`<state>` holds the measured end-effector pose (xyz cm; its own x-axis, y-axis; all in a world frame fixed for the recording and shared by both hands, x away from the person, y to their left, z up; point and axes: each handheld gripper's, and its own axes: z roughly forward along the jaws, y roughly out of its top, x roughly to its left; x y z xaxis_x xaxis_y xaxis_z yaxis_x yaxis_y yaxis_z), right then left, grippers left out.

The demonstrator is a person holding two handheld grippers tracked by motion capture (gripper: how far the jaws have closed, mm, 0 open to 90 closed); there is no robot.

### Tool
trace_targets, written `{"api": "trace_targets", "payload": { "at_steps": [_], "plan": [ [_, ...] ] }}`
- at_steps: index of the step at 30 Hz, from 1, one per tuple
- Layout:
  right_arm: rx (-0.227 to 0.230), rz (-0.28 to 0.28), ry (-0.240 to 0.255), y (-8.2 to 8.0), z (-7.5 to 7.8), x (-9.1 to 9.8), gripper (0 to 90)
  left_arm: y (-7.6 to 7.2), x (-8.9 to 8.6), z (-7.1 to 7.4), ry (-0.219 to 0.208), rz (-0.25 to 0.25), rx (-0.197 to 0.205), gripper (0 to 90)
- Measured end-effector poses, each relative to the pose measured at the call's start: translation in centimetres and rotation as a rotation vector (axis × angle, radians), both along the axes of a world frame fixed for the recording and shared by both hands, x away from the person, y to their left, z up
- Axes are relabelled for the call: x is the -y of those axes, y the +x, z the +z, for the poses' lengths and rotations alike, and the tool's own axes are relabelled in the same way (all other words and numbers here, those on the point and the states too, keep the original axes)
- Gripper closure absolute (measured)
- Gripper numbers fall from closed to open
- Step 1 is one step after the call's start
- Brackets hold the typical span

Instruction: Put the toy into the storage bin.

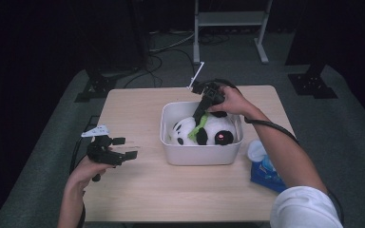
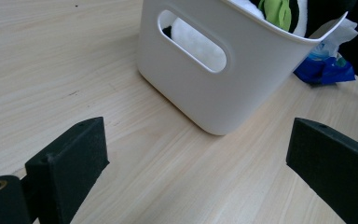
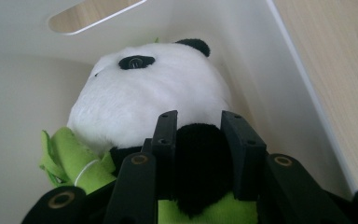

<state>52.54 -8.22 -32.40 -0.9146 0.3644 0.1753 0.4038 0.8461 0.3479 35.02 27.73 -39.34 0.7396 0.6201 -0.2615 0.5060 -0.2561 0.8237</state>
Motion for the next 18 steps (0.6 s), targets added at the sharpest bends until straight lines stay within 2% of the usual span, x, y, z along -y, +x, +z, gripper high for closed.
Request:
{"api": "trace_targets", "payload": {
  "at_steps": [5,9,14,18],
  "plan": [
    [-0.005,-0.008,0.001,0.1,0.0,0.2,62.5,-0.1,0.1,0.1,-0.001,-0.003,0.004,3.9],
    [0.002,-0.014,0.034,0.1,0.8,0.7,61.0,-0.1,0.1,0.1,-0.002,-0.003,0.004,3.9],
    [0.01,-0.022,0.029,-0.3,1.3,1.4,58.1,-0.1,0.2,0.0,0.002,-0.006,0.004,3.9],
    [0.013,-0.033,0.05,-0.7,1.8,2.3,56.9,-0.1,0.1,0.1,0.001,-0.003,0.003,3.9]
  ]
}}
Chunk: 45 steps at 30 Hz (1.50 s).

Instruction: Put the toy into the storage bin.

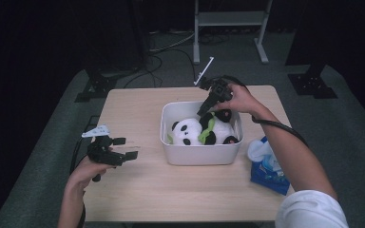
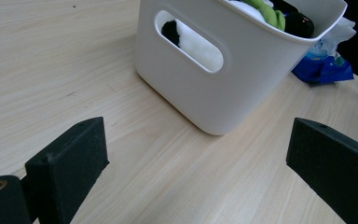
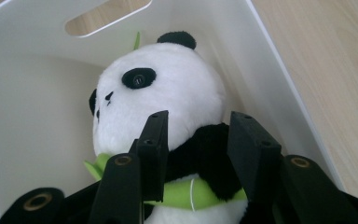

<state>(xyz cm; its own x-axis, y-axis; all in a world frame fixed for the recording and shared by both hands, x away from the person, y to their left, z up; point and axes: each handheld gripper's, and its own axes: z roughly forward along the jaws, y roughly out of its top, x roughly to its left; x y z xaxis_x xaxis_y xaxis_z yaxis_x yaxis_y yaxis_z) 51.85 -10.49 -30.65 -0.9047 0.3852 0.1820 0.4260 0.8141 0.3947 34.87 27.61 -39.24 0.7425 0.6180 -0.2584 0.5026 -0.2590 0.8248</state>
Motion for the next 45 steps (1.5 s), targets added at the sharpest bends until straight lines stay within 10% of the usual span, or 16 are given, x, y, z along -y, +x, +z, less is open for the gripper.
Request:
{"api": "trace_targets", "payload": {
  "at_steps": [25,45],
  "plan": [
    [0.045,-0.085,0.15,-5.2,4.0,7.8,52.4,-0.2,0.1,0.3,0.019,0.002,0.02,3.9],
    [0.053,-0.184,0.225,-8.4,3.4,13.5,48.2,-0.5,0.3,0.2,0.043,0.002,0.017,3.9]
  ]
}}
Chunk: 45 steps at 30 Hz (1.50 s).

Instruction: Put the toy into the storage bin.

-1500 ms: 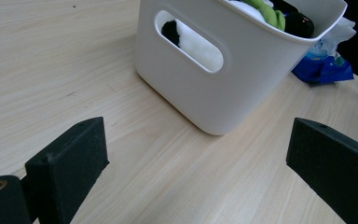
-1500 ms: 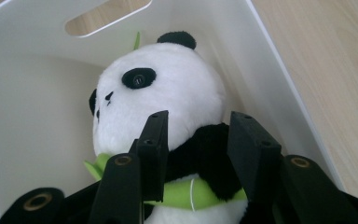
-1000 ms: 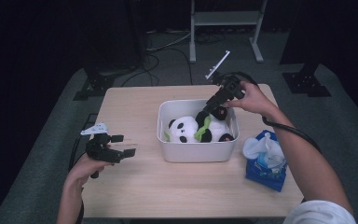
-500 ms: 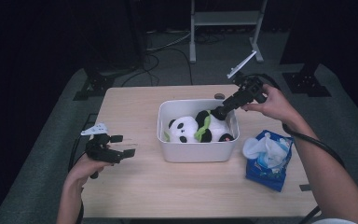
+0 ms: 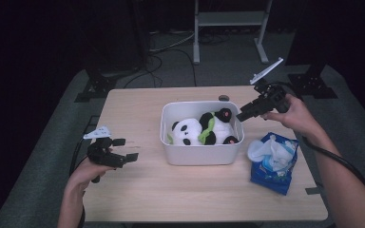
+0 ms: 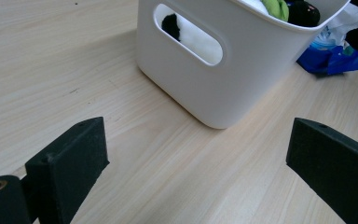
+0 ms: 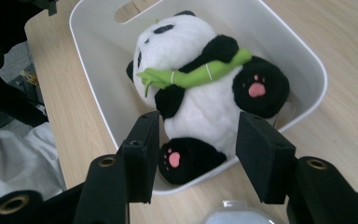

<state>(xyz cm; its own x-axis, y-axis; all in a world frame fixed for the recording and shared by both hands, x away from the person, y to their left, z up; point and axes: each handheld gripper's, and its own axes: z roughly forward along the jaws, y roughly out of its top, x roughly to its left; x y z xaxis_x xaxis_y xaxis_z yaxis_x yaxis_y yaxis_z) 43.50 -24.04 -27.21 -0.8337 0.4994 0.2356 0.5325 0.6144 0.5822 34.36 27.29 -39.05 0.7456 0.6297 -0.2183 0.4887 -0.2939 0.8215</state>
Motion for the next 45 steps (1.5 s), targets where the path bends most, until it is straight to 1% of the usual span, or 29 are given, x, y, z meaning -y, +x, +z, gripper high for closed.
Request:
{"api": "trace_targets", "payload": {
  "at_steps": [6,11,14,25,30,37,43,45],
  "plan": [
    [-0.006,-0.033,0.01,-0.9,-0.5,1.6,46.7,0.0,0.0,0.0,0.002,0.002,-0.001,3.9],
    [-0.008,-0.055,0.018,-1.4,-1.1,2.5,45.7,0.0,0.0,-0.1,0.004,-0.001,-0.001,3.9],
    [-0.014,-0.072,0.025,-1.7,-1.6,3.1,45.1,0.1,0.1,-0.3,0.012,0.0,-0.007,3.9],
    [-0.036,-0.12,0.04,-2.9,-3.5,5.3,43.6,0.2,0.2,-0.6,0.01,-0.001,-0.018,3.9],
    [-0.046,-0.145,0.051,-3.5,-4.5,5.9,42.6,0.2,0.1,-0.6,0.012,0.002,-0.019,3.9],
    [-0.051,-0.158,0.059,-4.3,-5.4,6.4,41.6,0.3,0.1,-0.8,0.014,0.0,-0.021,3.9],
    [-0.064,-0.164,0.059,-5.1,-6.7,6.6,40.5,0.3,0.0,-0.8,0.01,0.006,-0.024,3.9],
    [-0.069,-0.167,0.058,-5.4,-7.2,6.7,40.0,0.3,0.0,-0.9,0.017,0.007,-0.024,3.9]
  ]
}}
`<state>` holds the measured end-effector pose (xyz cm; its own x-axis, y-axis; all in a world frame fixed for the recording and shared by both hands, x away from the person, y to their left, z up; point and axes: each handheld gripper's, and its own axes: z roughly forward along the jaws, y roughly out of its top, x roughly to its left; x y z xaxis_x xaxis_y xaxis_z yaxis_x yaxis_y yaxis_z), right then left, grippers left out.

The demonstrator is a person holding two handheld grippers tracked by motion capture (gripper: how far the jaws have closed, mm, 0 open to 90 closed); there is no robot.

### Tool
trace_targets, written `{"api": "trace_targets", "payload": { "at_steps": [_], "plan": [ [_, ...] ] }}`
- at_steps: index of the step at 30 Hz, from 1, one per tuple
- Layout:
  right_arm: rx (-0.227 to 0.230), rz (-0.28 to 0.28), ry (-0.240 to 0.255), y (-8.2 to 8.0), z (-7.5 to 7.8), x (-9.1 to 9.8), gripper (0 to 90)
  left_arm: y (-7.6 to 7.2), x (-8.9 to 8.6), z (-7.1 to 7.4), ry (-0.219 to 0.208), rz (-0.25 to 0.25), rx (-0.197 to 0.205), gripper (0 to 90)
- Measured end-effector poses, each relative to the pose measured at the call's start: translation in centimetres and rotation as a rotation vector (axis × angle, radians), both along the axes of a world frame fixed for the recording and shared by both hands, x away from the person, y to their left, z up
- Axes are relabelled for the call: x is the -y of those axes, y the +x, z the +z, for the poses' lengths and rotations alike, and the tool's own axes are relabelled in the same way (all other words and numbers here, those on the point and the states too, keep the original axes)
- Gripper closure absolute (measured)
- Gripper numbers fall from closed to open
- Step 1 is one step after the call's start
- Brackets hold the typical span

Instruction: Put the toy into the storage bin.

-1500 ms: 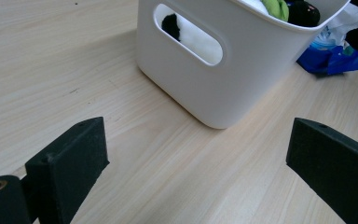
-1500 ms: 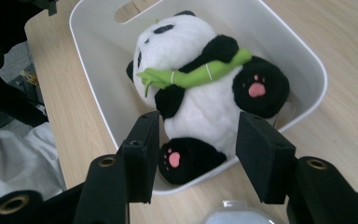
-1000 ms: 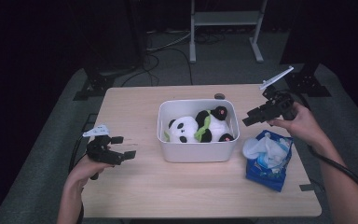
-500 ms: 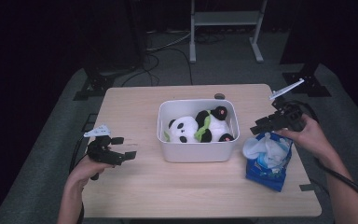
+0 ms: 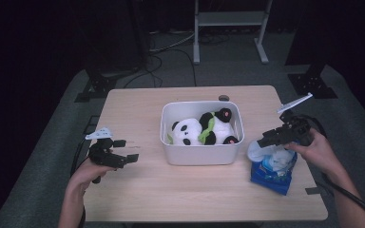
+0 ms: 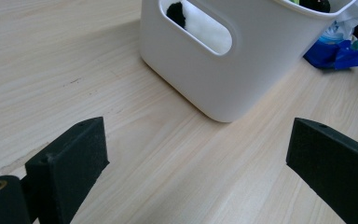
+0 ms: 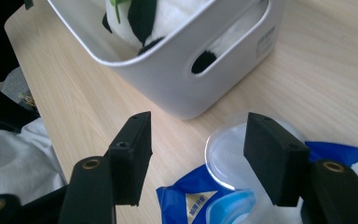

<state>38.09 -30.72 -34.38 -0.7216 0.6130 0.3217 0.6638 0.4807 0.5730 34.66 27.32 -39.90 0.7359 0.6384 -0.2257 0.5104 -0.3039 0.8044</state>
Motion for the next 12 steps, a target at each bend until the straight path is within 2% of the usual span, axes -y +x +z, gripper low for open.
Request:
{"api": "trace_targets", "payload": {
  "at_steps": [12],
  "plan": [
    [-0.025,-0.009,0.026,-1.8,-2.0,0.4,37.5,0.1,0.2,0.0,0.011,-0.001,-0.006,2.6]
  ]
}}
